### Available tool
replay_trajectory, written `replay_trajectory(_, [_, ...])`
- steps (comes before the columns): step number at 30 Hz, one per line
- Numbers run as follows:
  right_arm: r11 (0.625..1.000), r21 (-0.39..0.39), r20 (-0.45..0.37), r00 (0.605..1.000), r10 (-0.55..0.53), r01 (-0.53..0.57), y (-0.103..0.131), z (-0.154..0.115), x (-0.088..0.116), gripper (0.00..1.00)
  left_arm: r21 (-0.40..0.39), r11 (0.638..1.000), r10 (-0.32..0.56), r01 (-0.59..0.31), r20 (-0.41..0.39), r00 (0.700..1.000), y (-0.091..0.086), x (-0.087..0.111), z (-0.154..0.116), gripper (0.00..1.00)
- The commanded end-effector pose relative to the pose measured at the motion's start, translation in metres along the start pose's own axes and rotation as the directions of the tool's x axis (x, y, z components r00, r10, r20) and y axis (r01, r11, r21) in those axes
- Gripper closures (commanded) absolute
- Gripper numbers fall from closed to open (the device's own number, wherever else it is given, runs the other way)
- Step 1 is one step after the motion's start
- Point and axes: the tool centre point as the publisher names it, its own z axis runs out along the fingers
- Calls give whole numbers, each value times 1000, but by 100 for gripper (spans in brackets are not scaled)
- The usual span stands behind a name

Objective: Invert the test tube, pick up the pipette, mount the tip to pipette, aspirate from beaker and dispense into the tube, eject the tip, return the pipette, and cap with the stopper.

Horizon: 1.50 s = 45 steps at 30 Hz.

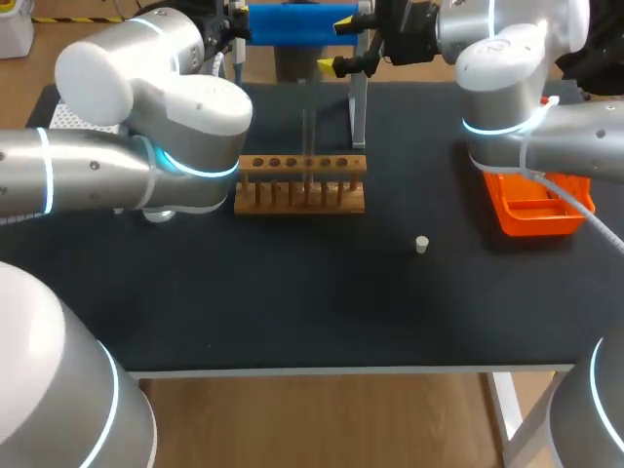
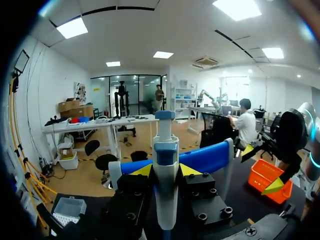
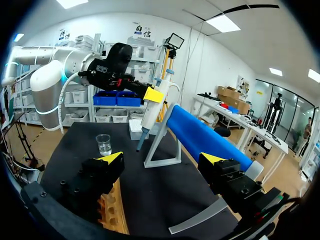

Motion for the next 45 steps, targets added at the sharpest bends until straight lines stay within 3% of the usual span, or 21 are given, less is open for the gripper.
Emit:
replay_trajectory(1, [1000, 3, -3, 1000, 1, -1, 0, 0, -1, 0, -51, 999, -6, 9, 54, 999, -4, 4, 8, 100])
replay_trajectory(45, [1000, 3, -3, 1000, 1, -1, 0, 0, -1, 0, -219, 971, -48, 94, 209, 977, 16, -10, 38, 100])
